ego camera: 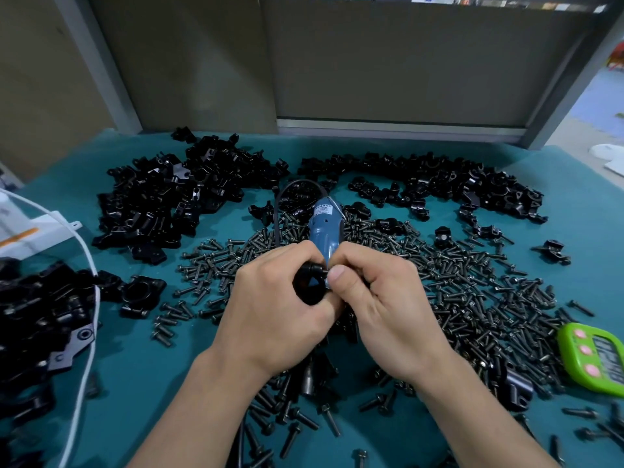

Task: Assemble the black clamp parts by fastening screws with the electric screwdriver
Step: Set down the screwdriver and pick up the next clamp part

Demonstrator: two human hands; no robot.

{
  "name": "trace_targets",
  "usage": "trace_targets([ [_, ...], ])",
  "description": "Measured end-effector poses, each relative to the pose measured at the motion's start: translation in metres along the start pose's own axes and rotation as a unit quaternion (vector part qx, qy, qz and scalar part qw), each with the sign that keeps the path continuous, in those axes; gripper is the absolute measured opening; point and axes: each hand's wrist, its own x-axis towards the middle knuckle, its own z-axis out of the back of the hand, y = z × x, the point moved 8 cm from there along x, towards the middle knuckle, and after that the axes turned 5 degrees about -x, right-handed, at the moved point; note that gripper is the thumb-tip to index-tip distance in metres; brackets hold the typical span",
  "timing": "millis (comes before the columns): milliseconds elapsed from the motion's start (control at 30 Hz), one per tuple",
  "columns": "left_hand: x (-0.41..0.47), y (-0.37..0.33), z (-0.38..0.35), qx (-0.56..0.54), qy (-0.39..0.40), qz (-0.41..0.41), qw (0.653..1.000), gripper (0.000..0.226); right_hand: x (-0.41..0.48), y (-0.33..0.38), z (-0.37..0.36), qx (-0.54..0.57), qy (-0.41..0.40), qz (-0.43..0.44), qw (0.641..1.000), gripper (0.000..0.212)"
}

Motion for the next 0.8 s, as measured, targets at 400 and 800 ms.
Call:
trace_targets([
  [400, 0.002, 0.007, -0.005, 0.007, 0.010, 0.022, 1.000, 0.015, -0.002, -0.012, -0.005, -0.031, 0.015, -0.021, 0.999, 0.026],
  [800, 0.001, 0.036, 0.020, -0.014, -0.110, 0.131, 0.985, 0.013, 0.002, -0.042, 0.006, -0.089, -0.064, -0.194, 0.975, 0.038],
])
